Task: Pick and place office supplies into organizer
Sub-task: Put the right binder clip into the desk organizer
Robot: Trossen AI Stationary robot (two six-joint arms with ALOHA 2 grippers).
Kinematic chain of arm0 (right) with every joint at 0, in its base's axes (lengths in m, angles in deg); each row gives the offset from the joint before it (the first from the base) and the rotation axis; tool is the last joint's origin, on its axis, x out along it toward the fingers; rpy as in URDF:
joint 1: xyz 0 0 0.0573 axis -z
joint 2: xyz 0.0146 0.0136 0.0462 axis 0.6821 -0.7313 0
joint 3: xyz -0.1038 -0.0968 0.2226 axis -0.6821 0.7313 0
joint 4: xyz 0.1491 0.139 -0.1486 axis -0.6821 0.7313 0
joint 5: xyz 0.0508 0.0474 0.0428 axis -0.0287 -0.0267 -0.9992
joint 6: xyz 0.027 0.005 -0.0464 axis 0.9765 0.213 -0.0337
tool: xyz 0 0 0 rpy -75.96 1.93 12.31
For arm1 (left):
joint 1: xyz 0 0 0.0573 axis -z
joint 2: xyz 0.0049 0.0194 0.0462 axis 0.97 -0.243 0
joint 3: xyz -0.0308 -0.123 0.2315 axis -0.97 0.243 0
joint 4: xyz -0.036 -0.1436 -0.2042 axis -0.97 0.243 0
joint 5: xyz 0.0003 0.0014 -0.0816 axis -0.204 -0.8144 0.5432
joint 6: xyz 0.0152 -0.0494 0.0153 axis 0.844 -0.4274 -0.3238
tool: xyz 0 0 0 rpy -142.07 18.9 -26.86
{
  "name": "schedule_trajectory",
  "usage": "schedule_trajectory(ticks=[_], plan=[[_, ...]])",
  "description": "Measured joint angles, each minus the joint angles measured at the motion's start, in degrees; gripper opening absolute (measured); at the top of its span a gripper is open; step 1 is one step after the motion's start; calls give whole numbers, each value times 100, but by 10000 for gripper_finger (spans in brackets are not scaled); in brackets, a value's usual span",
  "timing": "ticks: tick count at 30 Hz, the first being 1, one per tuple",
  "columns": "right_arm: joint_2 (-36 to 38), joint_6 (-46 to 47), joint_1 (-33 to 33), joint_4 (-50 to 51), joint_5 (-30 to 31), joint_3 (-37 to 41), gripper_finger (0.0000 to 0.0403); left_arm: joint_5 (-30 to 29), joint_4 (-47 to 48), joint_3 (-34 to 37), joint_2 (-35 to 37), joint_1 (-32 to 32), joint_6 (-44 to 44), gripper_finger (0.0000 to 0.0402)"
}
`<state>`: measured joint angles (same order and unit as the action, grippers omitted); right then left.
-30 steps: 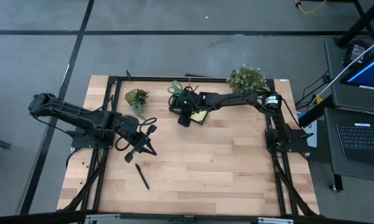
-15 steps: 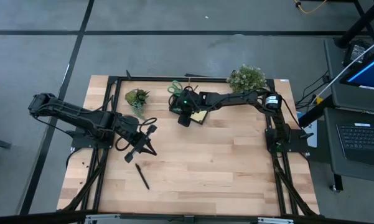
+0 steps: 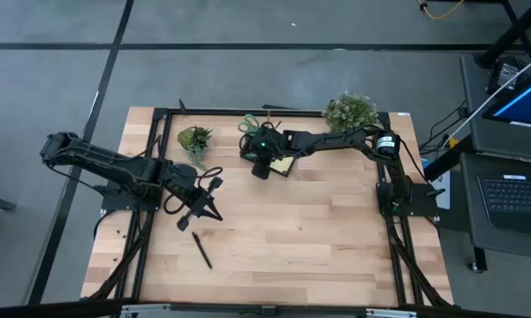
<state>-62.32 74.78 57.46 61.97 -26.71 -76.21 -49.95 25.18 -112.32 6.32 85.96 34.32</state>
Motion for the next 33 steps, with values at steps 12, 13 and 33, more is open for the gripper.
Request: schedule_trajectory(ticks=[12,13,33], plan=[[0,158,0,-64,0,0,74,0,0,0,0,0,0,2],[0,199,0,-64,-2,0,74,0,-1,0,0,0,0,2],[4,269,-2,-47,157,0,74,0,1,0,0,1,0,3]])
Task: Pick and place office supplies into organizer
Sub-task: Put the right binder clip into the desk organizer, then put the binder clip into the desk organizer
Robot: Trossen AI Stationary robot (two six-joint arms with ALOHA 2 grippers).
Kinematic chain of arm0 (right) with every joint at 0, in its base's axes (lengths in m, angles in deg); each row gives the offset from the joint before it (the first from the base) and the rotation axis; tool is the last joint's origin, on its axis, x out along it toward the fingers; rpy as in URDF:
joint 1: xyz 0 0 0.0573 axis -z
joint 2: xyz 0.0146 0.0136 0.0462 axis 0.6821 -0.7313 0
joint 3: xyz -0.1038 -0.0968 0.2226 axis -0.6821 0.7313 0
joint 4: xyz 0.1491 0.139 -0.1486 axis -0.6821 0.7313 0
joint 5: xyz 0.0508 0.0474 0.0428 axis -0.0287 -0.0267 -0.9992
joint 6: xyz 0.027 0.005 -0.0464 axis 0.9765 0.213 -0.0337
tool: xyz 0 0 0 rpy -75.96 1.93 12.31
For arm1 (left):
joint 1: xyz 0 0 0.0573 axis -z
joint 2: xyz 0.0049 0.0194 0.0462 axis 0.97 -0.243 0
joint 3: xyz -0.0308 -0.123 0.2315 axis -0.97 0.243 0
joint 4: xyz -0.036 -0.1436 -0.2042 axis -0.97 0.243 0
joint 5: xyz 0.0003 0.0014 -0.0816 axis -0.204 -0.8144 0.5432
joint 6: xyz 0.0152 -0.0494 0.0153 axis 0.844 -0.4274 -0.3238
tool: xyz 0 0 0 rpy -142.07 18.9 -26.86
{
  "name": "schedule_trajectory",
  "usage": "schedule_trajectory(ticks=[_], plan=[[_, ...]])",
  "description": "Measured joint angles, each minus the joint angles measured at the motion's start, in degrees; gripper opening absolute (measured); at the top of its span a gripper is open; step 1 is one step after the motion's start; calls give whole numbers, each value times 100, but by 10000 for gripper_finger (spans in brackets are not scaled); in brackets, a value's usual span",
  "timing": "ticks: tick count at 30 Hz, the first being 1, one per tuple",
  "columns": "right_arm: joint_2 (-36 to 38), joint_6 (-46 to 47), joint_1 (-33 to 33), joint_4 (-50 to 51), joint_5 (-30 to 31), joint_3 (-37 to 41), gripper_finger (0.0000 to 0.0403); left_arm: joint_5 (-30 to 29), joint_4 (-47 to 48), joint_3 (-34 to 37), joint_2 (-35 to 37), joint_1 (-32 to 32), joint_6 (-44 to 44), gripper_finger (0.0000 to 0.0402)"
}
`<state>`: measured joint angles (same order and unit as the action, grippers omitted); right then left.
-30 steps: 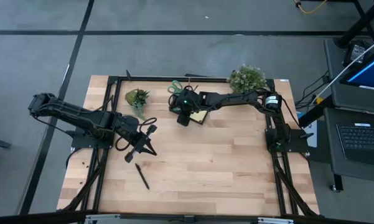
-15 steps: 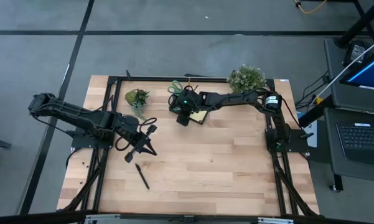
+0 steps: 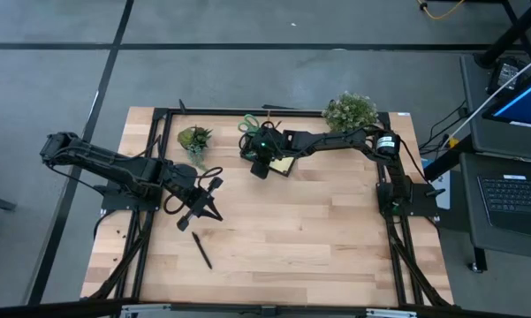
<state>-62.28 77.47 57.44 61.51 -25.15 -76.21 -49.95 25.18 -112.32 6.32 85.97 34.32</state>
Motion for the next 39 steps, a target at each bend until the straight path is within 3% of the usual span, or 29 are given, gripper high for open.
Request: schedule_trajectory(ticks=[7,17,23,28,32,34,39], plan=[[2,-40,0,13,1,0,78,0,1,0,0,1,-2,5],[2,8,2,11,1,0,169,1,0,0,0,-1,-2,3],[2,4,2,194,-1,-138,181,0,1,0,0,-1,-2,4],[4,-2,0,807,-4,-663,138,0,-1,0,0,-1,-2,3],[9,-189,-89,1180,-1,-940,41,0,0,0,0,0,-27,5],[9,-310,-160,1365,-6,-1045,13,-23,1,0,0,1,-102,5],[156,-322,-296,1795,-20,-1248,5,-1128,6,0,0,1,-663,2]])
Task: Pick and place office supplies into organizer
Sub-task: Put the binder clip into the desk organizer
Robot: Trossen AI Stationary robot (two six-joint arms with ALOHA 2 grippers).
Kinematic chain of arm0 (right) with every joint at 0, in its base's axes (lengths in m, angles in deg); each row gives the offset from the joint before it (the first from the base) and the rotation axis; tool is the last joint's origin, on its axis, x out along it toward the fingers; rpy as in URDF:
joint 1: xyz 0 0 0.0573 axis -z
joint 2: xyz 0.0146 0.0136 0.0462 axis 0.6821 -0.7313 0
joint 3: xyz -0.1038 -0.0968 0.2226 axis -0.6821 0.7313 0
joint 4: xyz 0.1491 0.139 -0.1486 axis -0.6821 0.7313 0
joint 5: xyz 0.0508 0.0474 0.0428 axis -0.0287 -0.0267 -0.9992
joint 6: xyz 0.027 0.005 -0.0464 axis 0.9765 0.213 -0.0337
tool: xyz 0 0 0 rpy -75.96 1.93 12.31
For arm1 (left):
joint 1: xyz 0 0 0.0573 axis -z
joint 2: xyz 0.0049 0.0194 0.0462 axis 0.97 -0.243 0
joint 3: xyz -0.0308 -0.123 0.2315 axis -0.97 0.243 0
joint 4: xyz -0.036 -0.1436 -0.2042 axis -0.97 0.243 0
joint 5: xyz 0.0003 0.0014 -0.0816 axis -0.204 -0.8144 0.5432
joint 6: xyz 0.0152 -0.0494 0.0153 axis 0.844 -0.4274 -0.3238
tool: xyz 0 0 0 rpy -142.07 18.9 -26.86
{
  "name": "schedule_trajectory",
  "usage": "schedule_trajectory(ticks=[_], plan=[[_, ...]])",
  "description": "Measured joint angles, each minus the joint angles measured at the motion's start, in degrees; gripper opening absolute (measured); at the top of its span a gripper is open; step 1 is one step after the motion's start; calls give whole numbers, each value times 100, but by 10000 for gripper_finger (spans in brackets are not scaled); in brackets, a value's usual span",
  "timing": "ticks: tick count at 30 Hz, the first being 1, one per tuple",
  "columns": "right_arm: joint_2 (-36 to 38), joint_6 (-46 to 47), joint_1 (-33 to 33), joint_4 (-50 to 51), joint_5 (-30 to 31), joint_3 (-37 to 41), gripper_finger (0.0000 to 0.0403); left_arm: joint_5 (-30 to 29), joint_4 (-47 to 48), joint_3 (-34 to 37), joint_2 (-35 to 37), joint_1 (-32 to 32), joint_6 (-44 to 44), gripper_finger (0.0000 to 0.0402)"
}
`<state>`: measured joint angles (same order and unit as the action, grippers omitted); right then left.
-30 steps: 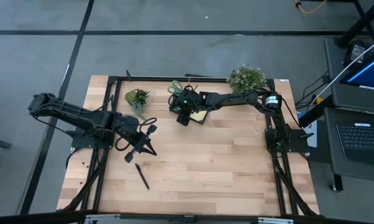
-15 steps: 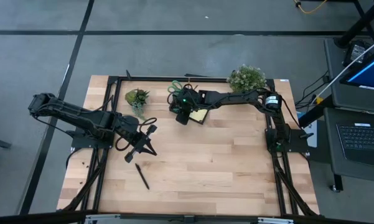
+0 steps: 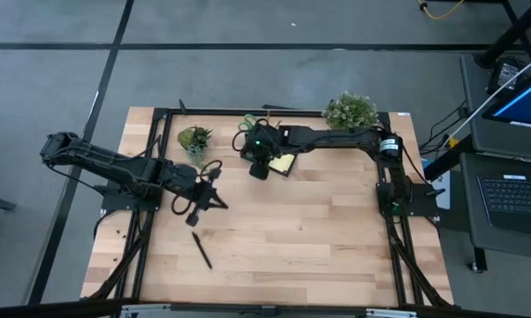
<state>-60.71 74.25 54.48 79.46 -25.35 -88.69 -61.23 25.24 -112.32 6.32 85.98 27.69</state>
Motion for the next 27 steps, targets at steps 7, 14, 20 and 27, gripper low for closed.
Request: schedule_trajectory(ticks=[7,14,20,27], plan=[[373,-181,-104,26,106,115,3,-1690,550,0,-2,0,-960,2],[916,169,-165,-784,128,1412,2,-2000,1143,2,-2,126,-1566,2],[1990,476,-377,-2397,119,3053,2,-2005,1112,2,-2,333,-1547,3],[3220,172,-837,-4724,118,4694,6,-1793,1143,2,-12,417,-2038,4]])
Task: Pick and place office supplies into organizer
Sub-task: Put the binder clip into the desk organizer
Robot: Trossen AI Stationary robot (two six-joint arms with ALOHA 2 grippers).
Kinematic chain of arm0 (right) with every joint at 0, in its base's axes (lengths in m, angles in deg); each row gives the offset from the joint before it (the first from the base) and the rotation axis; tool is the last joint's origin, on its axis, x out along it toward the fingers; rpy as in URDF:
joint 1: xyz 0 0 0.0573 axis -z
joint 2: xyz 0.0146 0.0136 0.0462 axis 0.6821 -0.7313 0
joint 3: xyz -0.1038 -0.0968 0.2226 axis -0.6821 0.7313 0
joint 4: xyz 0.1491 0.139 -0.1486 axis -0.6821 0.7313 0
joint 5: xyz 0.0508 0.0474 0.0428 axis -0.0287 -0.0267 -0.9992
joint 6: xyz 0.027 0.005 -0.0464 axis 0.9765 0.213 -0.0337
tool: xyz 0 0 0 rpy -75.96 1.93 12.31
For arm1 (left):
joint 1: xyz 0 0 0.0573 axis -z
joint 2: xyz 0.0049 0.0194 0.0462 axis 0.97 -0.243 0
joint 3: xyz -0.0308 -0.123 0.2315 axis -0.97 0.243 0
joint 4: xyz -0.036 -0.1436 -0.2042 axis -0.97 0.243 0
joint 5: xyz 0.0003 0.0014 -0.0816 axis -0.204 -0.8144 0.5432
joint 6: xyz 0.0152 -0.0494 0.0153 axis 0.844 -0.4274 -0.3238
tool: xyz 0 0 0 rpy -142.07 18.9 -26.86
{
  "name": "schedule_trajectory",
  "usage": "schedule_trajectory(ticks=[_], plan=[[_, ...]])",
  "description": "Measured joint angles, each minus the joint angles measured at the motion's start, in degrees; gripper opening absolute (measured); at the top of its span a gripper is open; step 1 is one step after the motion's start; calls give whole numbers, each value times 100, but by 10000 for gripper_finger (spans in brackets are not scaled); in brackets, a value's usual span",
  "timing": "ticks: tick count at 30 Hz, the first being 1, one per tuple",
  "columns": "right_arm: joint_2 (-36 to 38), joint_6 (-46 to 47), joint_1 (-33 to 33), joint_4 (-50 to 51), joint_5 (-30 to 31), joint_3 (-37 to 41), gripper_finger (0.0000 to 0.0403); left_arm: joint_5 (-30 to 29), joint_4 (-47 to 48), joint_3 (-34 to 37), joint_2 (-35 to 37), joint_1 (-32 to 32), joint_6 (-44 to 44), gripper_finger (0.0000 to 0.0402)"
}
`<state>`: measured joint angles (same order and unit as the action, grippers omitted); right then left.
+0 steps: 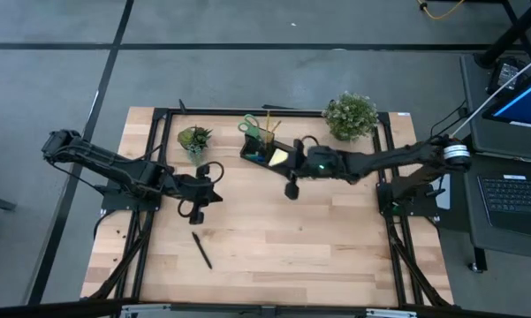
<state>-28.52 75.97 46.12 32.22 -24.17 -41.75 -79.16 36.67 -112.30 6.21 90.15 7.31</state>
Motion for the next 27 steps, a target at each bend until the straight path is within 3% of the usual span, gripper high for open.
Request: schedule_trajectory(ticks=[7,11,15,23,27], plan=[[263,93,-182,-1566,-8,1414,8,-336,116,0,-10,-11,-113,6],[252,141,-194,-2396,-5,2071,9,-1105,266,0,-10,-88,-1050,2],[252,141,-194,-3146,0,2475,9,-1515,875,0,-10,-230,-1985,3],[252,196,-192,-3333,4,2617,9,-1323,1515,0,-10,-476,-3546,17],[252,486,-193,-3320,0,2617,9,-687,1539,0,-10,-474,-3845,45]])
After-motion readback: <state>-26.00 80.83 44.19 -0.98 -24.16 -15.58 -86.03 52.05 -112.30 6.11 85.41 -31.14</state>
